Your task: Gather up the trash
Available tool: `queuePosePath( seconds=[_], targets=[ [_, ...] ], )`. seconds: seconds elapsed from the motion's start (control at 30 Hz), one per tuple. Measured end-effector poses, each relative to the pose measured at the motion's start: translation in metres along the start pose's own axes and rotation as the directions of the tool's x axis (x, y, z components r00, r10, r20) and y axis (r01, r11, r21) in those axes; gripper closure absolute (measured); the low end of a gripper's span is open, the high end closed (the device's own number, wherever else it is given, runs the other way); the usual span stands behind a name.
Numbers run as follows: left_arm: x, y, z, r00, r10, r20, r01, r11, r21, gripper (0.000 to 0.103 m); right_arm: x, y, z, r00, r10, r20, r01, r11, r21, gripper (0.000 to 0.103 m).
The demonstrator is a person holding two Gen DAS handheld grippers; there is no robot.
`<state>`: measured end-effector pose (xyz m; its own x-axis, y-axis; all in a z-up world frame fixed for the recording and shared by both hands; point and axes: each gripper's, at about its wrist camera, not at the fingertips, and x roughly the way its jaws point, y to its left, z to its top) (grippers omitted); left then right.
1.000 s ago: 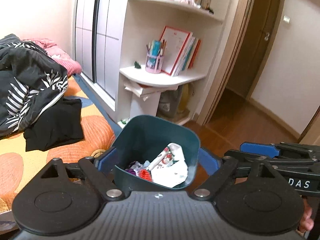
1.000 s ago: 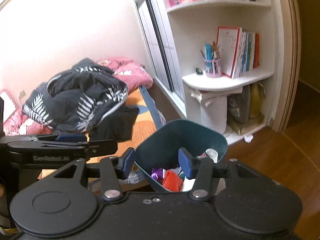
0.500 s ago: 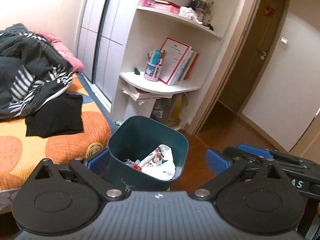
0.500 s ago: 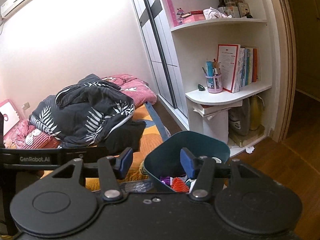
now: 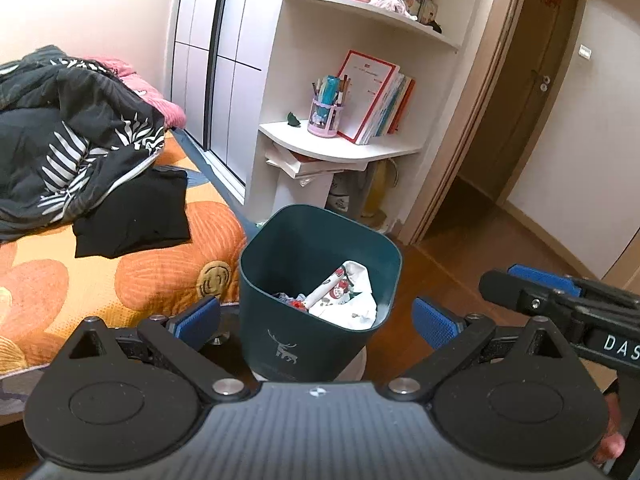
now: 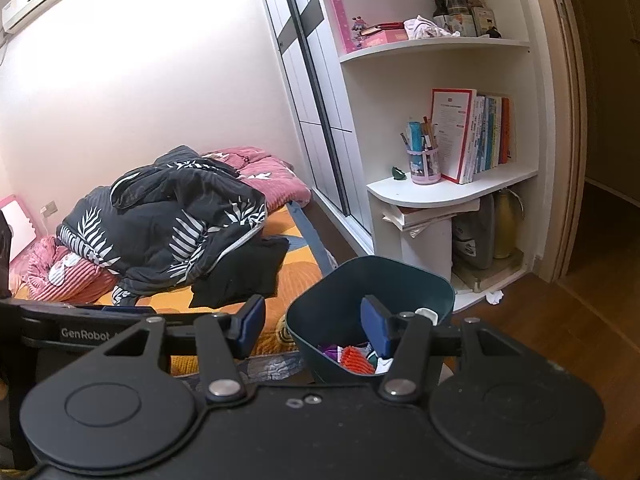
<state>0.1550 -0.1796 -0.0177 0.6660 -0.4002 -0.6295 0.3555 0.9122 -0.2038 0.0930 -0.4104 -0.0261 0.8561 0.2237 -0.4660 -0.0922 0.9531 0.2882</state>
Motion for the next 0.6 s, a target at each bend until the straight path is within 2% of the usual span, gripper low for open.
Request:
queuePosePath(
  seconds=[0.4, 0.6],
  targets=[
    [-0.012, -0.014, 0.002, 0.998, 0.052, 0.037, -0.054, 0.997, 0.05, 0.0, -0.006, 0.0, 0.0, 1.0, -0.012, 0.003, 0.012, 1.0, 0.003, 0.05],
    [-0.012, -0.014, 0.002, 0.997, 0.061, 0.04, -0.062, 0.997, 0.038, 0.0, -0.008, 0.0, -0.001, 1.0, -0.008, -0.002, 0.008, 1.0, 0.001, 0.05]
  ],
)
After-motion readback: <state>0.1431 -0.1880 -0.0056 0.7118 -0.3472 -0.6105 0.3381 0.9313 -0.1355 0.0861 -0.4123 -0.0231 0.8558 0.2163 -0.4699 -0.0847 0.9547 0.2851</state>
